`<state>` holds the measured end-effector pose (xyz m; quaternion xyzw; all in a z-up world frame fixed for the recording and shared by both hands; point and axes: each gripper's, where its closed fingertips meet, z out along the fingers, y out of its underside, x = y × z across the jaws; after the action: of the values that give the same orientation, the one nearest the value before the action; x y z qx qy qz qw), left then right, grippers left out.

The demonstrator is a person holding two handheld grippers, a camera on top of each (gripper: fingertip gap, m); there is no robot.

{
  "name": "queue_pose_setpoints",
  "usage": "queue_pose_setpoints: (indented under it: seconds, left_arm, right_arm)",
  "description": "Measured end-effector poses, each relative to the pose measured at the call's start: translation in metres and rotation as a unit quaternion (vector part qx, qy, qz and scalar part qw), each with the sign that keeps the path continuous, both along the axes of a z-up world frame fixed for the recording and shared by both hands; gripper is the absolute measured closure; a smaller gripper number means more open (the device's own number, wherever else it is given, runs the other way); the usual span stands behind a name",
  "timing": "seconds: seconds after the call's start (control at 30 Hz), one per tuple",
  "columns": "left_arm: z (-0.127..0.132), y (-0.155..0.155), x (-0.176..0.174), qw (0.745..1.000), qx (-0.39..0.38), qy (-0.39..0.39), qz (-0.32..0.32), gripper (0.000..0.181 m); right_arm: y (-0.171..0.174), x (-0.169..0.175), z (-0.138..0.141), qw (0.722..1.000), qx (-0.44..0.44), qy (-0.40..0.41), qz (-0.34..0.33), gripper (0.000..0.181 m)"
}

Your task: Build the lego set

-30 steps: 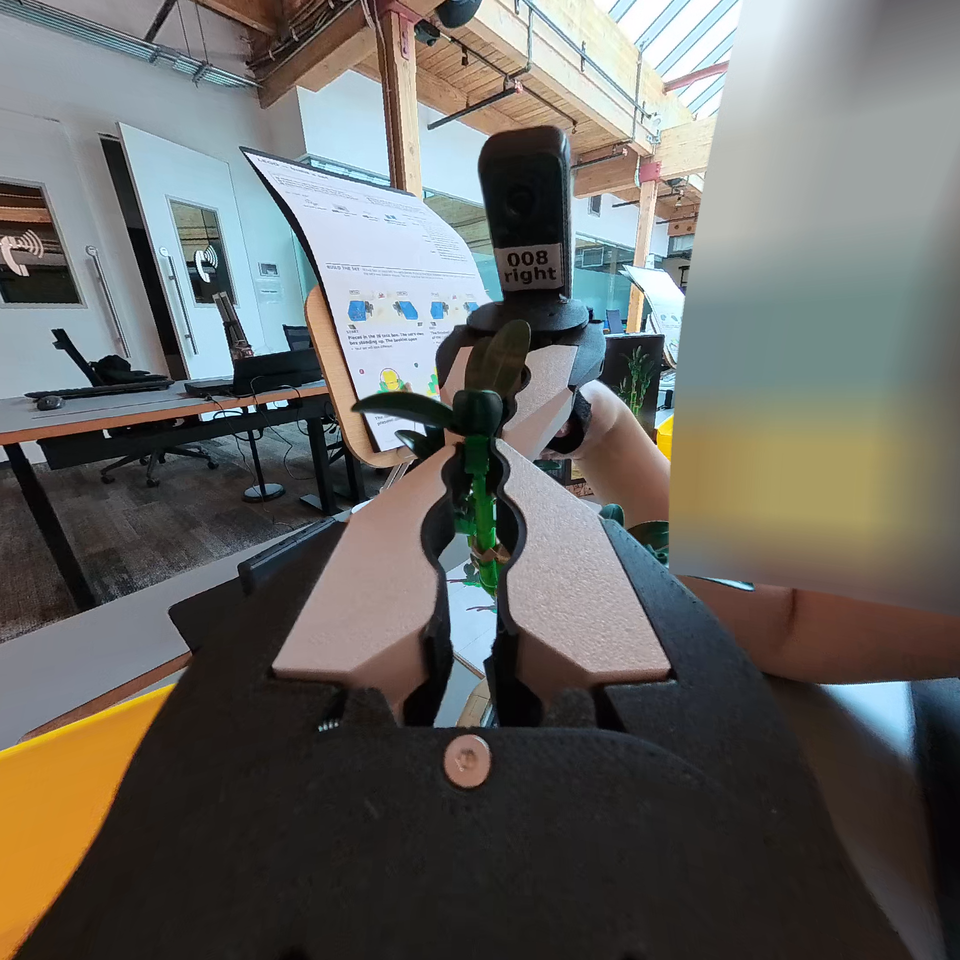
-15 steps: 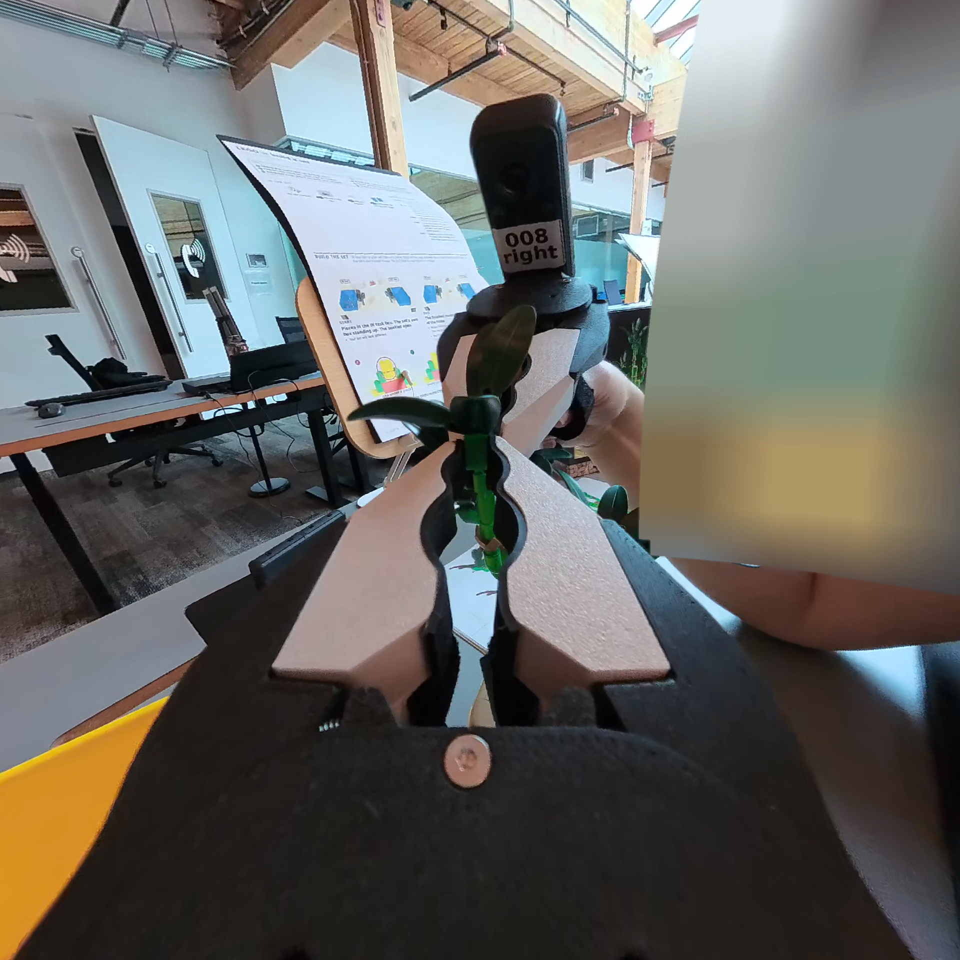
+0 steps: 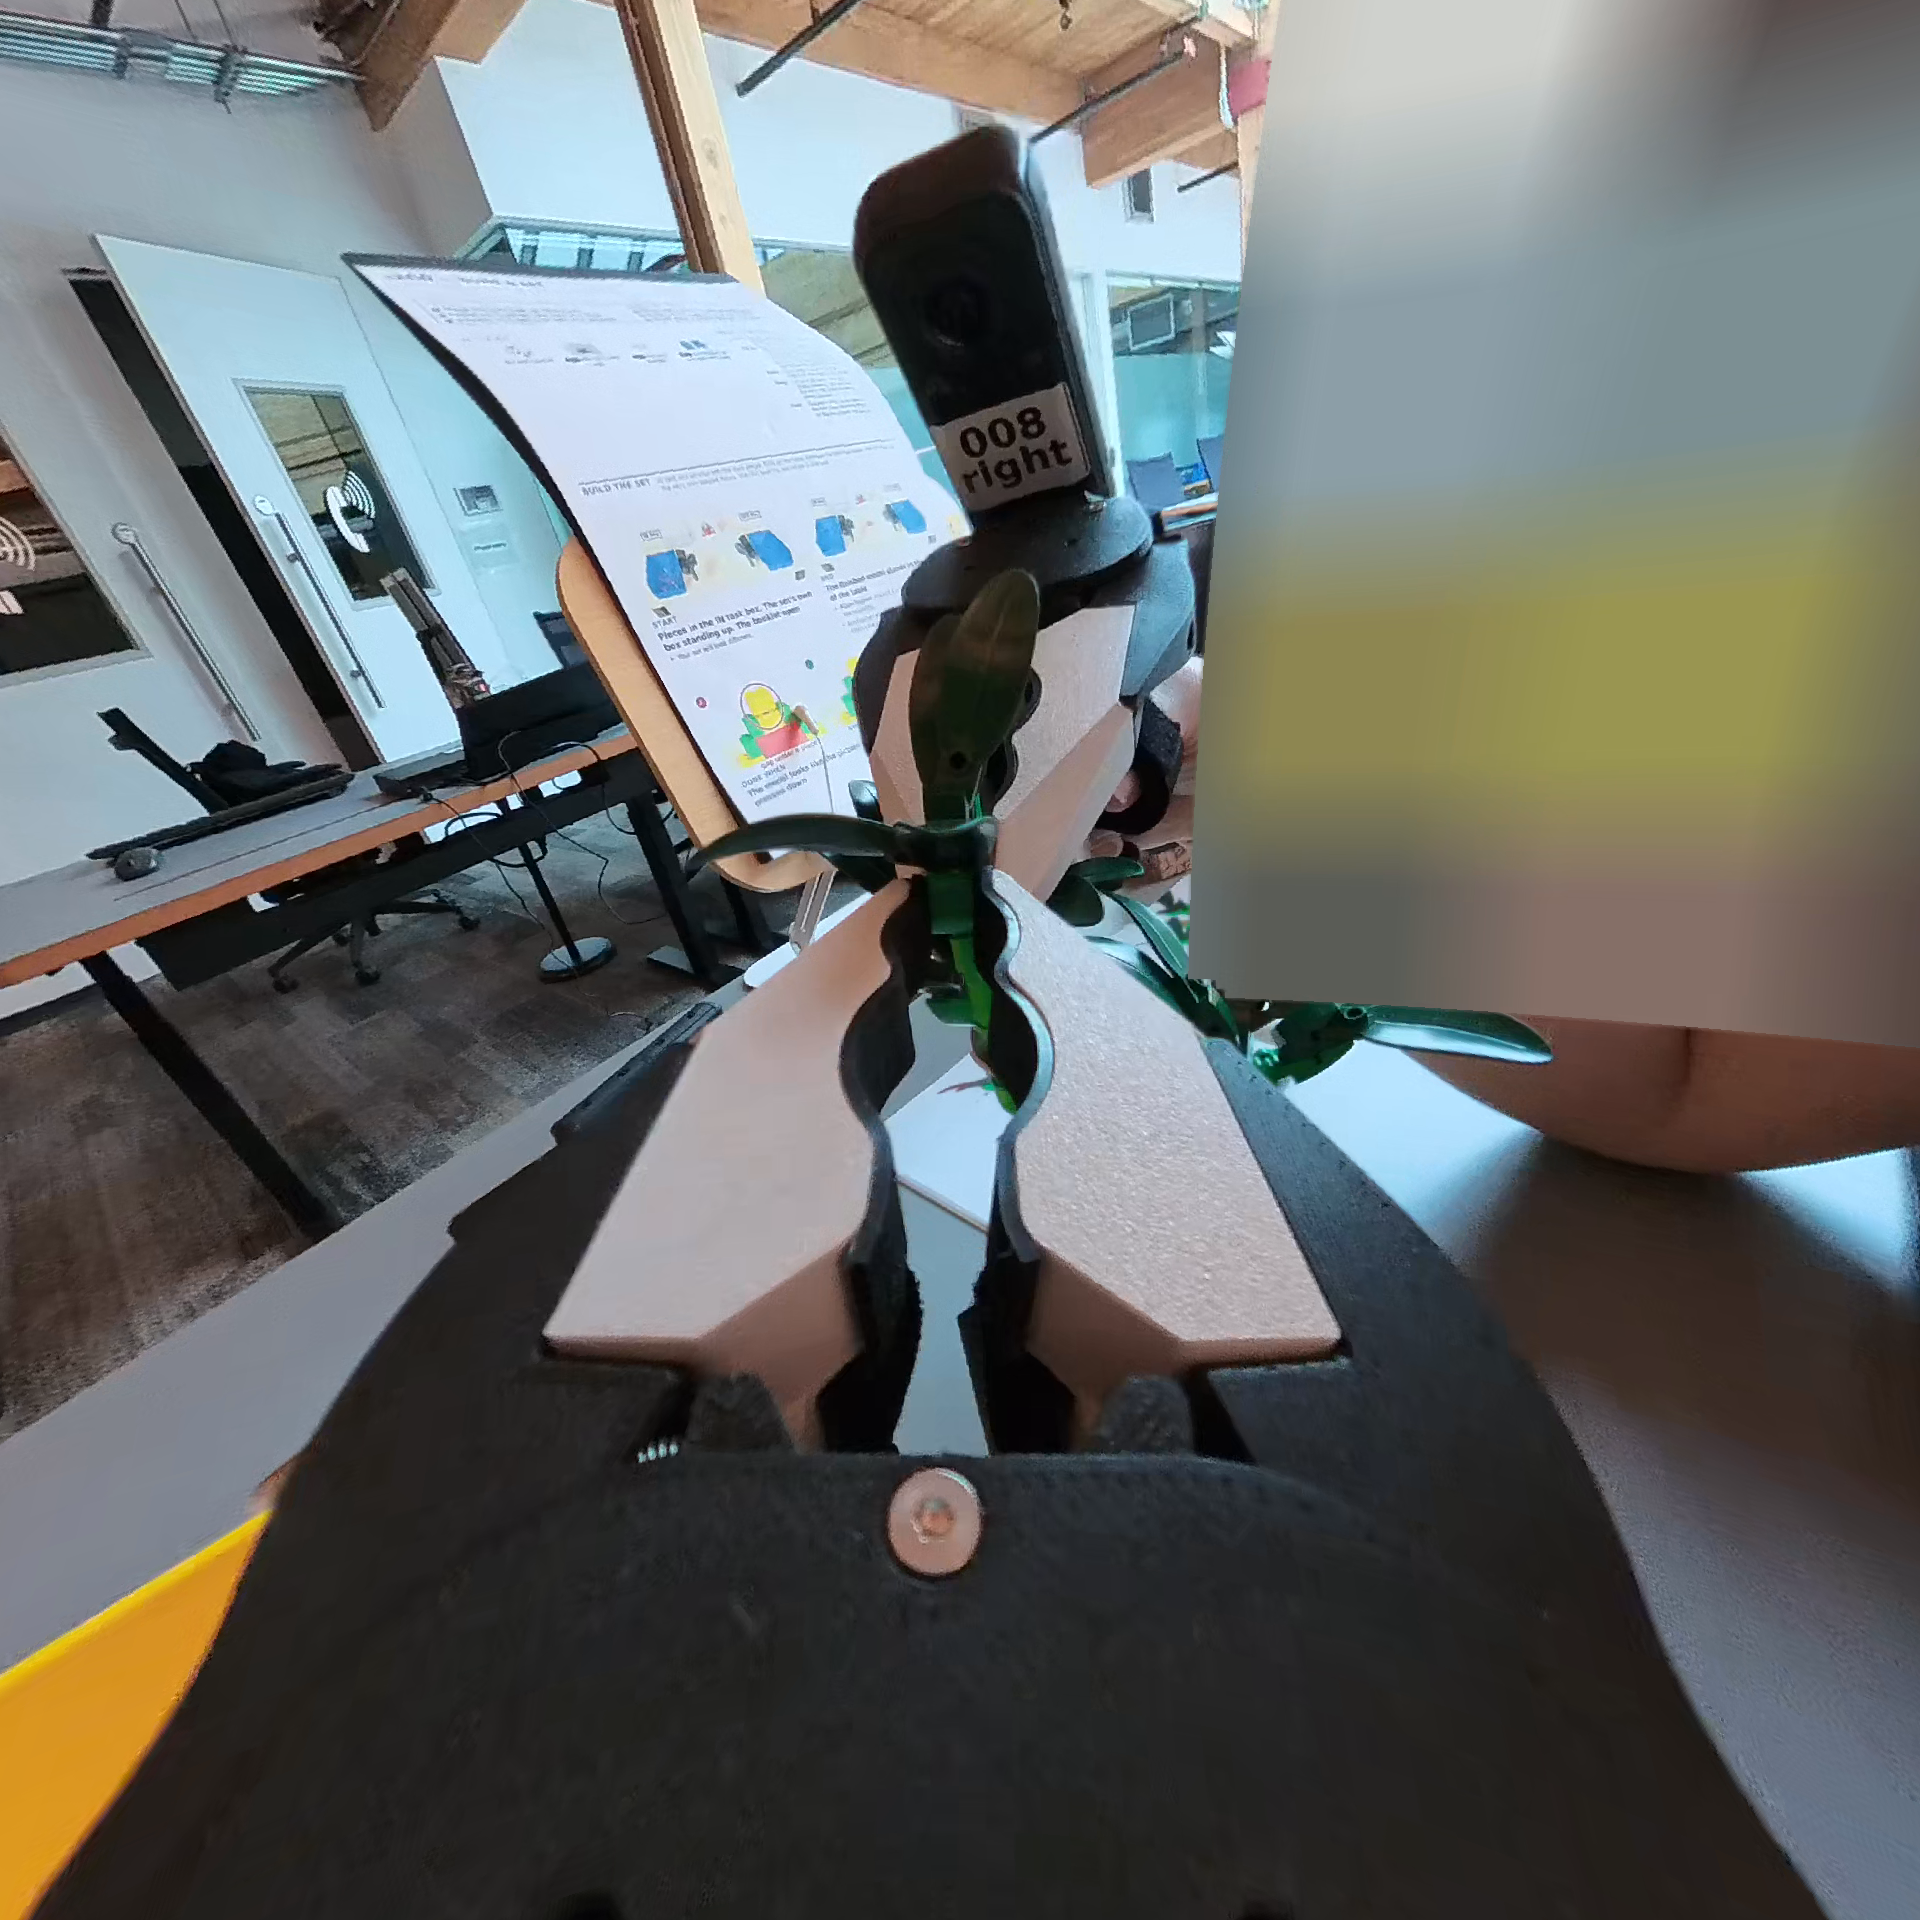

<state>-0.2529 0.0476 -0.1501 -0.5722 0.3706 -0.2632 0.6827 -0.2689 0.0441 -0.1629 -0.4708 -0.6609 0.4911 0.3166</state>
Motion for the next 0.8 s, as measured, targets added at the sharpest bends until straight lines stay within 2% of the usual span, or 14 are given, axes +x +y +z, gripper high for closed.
queue_pose_setpoints:
  seconds: [0.3, 0.57, 0.67, 0.8]
  left_arm:
    - [-0.001, 0.001, 0.000, 1.000, -0.006, 0.026, -0.013, 0.175]
    - [0.002, 0.008, -0.003, 0.996, -0.064, -0.058, -0.038, 0.175]
    - [0.002, 0.008, -0.004, 0.996, -0.057, -0.058, -0.031, 0.175]
    - [0.003, 0.007, -0.003, 0.997, -0.052, -0.056, -0.030, 0.175]
  right_arm:
    - [0.001, -0.001, 0.000, 1.000, -0.005, 0.002, -0.002, 0.177]
    - [0.012, 0.000, 0.002, 0.999, 0.013, 0.007, -0.046, 0.171]
    - [0.008, 0.002, 0.001, 0.999, 0.002, 0.008, -0.034, 0.169]
    - [0.008, 0.001, 0.001, 0.999, -0.018, 0.018, -0.026, 0.175]
